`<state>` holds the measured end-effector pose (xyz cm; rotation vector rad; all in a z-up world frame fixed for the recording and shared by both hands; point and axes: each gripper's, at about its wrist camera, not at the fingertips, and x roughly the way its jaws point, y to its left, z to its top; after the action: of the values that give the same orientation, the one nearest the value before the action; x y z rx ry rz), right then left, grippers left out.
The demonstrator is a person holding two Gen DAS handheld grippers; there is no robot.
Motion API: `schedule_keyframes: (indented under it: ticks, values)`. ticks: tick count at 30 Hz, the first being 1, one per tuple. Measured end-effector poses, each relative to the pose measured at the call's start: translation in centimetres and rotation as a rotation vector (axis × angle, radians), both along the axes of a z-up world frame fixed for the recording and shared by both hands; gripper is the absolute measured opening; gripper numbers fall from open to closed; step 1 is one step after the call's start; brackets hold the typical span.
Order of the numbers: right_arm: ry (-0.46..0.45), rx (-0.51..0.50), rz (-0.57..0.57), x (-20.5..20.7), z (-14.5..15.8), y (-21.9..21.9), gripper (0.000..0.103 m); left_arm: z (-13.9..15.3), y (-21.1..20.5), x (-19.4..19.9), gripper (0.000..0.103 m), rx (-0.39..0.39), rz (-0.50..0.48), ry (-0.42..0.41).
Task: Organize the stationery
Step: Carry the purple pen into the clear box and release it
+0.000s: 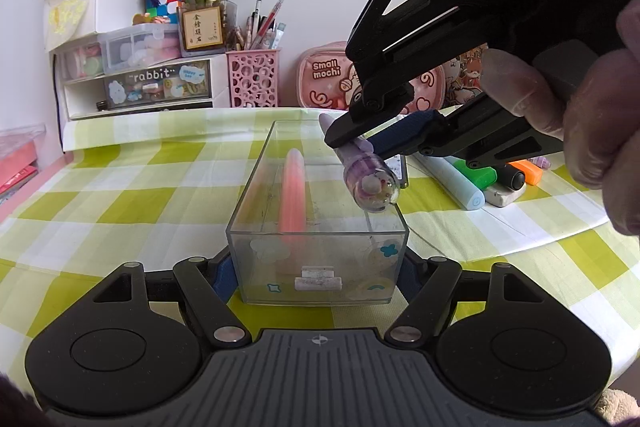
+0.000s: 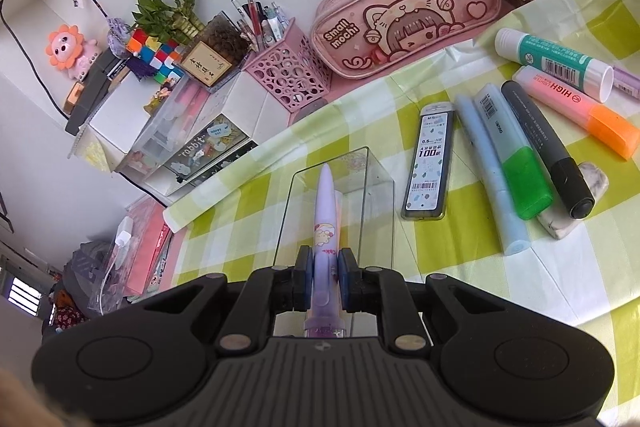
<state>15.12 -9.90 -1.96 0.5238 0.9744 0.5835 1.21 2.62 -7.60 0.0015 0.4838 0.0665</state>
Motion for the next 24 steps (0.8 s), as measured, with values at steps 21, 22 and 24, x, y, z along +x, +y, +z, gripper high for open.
schedule_keyframes:
  ticks: [21,22,24]
  values:
    - [-0.022,0.0,0.011,-0.27,0.11,0.06,0.052,0.03,0.01,0.02,0.073,0.0,0.001,0.0]
    - [-0.022,-0.002,0.014,-0.31,0.1,0.07,0.052,0.03,0.01,0.02,0.073,0.0,0.0,0.0]
    - [-0.022,-0.005,0.019,-0.32,0.07,0.07,0.053,0.03,0.01,0.02,0.073,0.0,0.001,0.0]
